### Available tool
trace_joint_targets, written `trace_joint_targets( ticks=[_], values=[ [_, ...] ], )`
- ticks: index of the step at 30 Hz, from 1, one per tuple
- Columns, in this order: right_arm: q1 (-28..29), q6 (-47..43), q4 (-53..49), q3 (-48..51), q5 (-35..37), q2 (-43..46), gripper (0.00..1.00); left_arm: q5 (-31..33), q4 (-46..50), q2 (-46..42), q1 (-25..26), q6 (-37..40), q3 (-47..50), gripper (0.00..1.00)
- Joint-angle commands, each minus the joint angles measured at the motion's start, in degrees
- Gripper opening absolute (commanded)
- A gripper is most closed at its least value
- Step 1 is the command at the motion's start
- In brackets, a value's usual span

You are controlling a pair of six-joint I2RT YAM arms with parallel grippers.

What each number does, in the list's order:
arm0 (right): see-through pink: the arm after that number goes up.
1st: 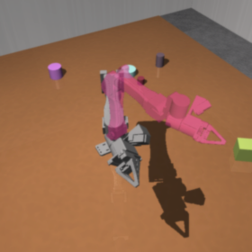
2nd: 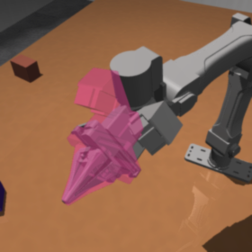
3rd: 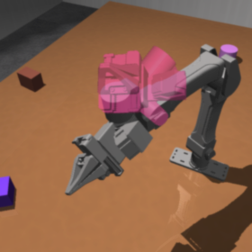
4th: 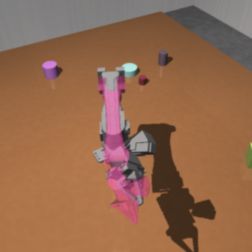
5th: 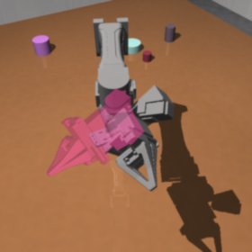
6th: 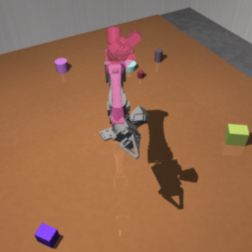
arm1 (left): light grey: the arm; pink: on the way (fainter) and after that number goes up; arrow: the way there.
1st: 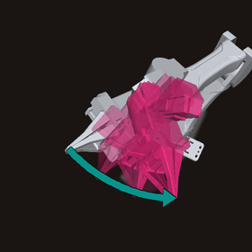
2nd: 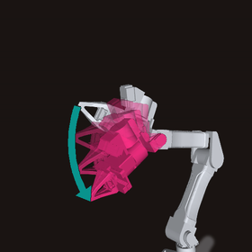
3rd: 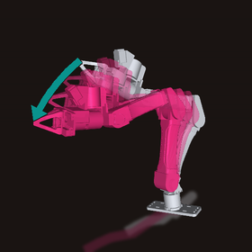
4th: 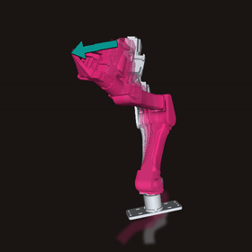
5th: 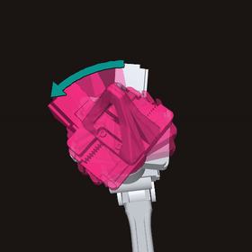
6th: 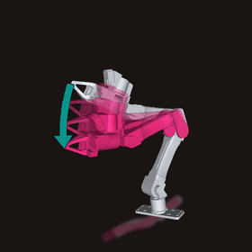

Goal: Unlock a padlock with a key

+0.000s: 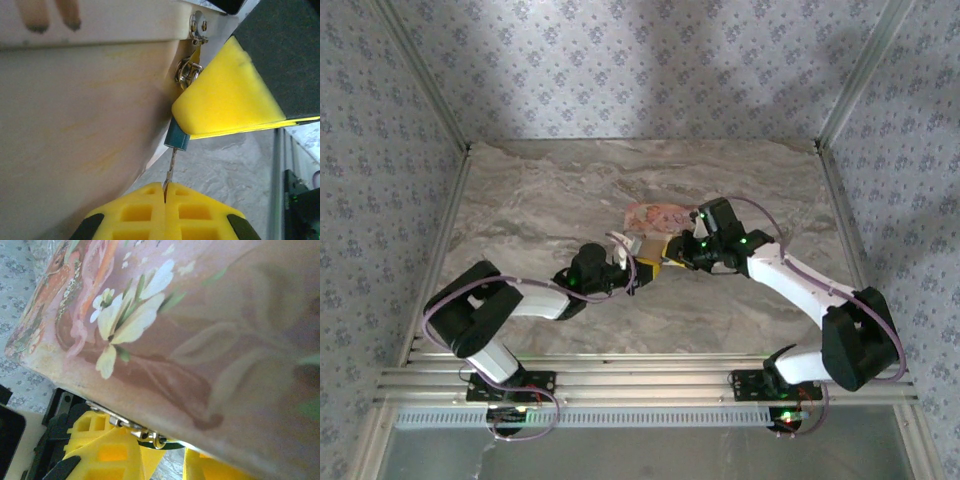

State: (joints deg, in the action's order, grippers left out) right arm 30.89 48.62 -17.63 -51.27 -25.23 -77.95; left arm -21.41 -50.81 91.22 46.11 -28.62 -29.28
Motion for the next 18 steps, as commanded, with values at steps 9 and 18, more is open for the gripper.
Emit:
trace_joint_targets(
  ticks=[9,18],
  values=[
    [4.91,4.9,8.33,3.7,-6.34,-1.25,0.0,-4.1,-15.3,-0.06,0.26,-7.14,-5.88,0.0],
    [4.1,5.36,8.61,4.82,-8.96,-0.09,0.0,-6.75,-19.86,0.85,-2.03,-6.96,-5.09,0.0]
  ],
)
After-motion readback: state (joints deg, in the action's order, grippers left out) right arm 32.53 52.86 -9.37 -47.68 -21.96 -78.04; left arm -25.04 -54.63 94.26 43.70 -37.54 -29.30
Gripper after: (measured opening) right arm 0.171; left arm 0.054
